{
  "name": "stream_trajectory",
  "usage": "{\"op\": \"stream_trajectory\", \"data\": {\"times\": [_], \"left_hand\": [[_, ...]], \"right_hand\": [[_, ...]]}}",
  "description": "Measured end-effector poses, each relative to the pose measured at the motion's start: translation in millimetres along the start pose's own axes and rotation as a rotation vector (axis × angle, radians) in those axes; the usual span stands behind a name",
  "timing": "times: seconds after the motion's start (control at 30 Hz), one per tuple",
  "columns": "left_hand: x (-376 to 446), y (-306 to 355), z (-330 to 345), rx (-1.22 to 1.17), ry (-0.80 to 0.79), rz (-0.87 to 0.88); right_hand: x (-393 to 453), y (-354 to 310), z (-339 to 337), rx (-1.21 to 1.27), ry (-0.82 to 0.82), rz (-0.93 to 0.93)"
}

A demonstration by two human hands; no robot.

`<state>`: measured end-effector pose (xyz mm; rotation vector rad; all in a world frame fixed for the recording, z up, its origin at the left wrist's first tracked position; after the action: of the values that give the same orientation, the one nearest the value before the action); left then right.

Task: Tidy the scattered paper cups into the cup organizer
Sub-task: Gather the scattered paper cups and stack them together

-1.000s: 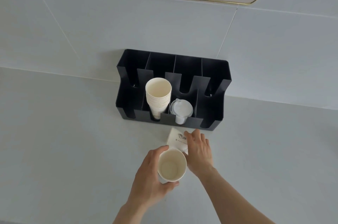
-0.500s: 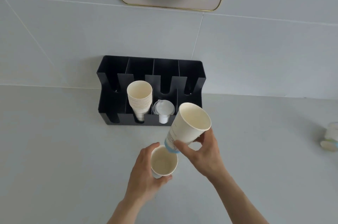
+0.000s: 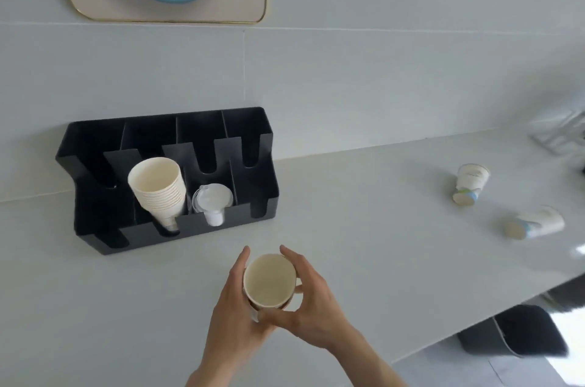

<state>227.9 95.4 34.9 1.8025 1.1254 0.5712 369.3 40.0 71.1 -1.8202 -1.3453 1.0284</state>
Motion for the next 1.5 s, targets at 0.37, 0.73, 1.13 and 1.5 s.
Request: {"op": "stream_trajectory", "data": {"times": [0.37,0.73,1.13,1.5], "left_hand": [[33,70,113,0.041,-0.236,0.209],[83,152,235,0.09,-0.258,0.216],[126,184,313,0.124,-0.202,0.078],[137,190,313,0.177,-0.169,0.012]], "right_hand": [[-45,72,-97,0.012,0.325,0.111],[-91,229,-317,0.194,0.852,0.489],[-109,392,-533,0.183,1.132,0.997],[-79,437,-525,0.712,1.133,0.99]]}}
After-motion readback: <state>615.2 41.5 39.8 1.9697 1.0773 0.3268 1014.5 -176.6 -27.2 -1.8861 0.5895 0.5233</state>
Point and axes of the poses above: each hand's wrist, its own x-axis towards the middle knuckle, its own z-axis out of the palm, y = z × x, the point moved 8 cm from there along x, towards the middle knuckle, and after that the axes turned 5 degrees about -y, right-handed, at the moved point
